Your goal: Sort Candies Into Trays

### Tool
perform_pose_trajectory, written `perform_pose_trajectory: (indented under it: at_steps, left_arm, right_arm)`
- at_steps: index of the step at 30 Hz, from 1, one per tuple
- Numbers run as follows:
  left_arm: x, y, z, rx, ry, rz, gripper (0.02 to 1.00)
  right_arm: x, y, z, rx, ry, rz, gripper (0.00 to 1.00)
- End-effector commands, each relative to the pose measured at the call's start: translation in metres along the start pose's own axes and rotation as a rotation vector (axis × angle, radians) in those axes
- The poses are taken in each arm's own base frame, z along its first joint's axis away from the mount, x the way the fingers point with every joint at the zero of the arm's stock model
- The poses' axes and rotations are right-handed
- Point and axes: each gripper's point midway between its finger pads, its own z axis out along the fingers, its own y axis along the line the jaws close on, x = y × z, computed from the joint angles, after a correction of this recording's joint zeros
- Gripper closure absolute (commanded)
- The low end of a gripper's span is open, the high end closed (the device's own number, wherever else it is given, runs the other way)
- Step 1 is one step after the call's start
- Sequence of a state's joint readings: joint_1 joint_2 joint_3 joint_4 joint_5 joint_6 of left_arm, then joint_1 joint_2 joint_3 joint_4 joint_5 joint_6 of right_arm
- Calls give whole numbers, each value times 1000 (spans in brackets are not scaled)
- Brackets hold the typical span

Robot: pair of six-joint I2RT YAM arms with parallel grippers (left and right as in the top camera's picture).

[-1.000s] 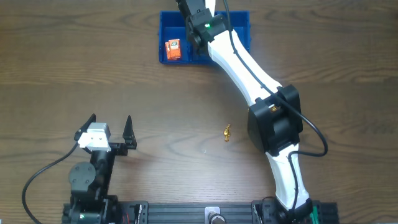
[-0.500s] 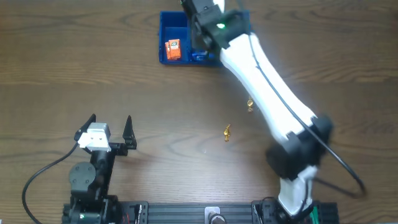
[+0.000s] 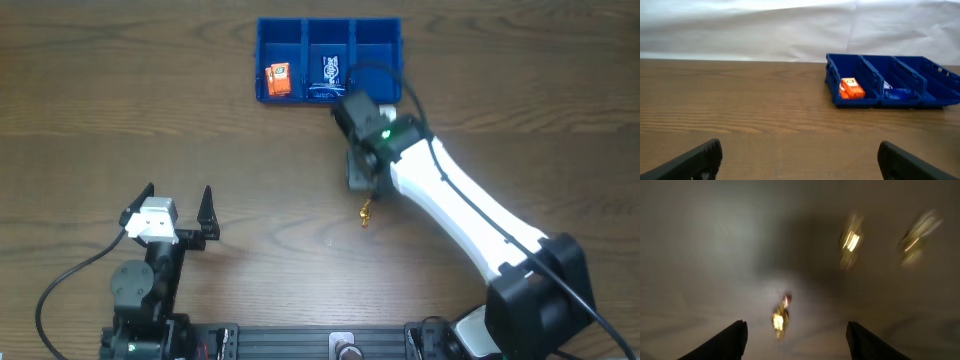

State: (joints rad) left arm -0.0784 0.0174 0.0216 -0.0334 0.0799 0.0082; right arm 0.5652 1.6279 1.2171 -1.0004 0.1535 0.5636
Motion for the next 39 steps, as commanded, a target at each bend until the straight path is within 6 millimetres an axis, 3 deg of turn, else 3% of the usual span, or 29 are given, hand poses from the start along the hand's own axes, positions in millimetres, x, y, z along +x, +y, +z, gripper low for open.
perform_pose_trajectory:
  at_steps: [1, 8, 12, 16, 27, 31, 39]
  left_arm:
    - [16, 0, 1, 8, 52, 12, 20]
    - [16, 0, 1, 8, 52, 12, 20]
    - [16, 0, 1, 8, 52, 12, 20]
    - [16, 0, 1, 8, 51, 12, 20]
    - [16, 0, 1, 8, 52, 12, 23]
    - [16, 0, 1, 8, 52, 12, 20]
    - [16, 0, 1, 8, 52, 12, 20]
  right_arm:
    - [48, 4, 42, -77, 126, 82, 360]
    - [64, 0, 68, -46, 173, 87, 369]
    - [65, 10, 77, -68, 185, 73, 373]
    - [65, 19, 78, -84, 170, 53, 375]
    - [66, 20, 86, -74, 178, 51, 432]
    - [67, 20, 89, -67, 187, 51, 505]
    - [62, 23, 90, -81, 167, 53, 761]
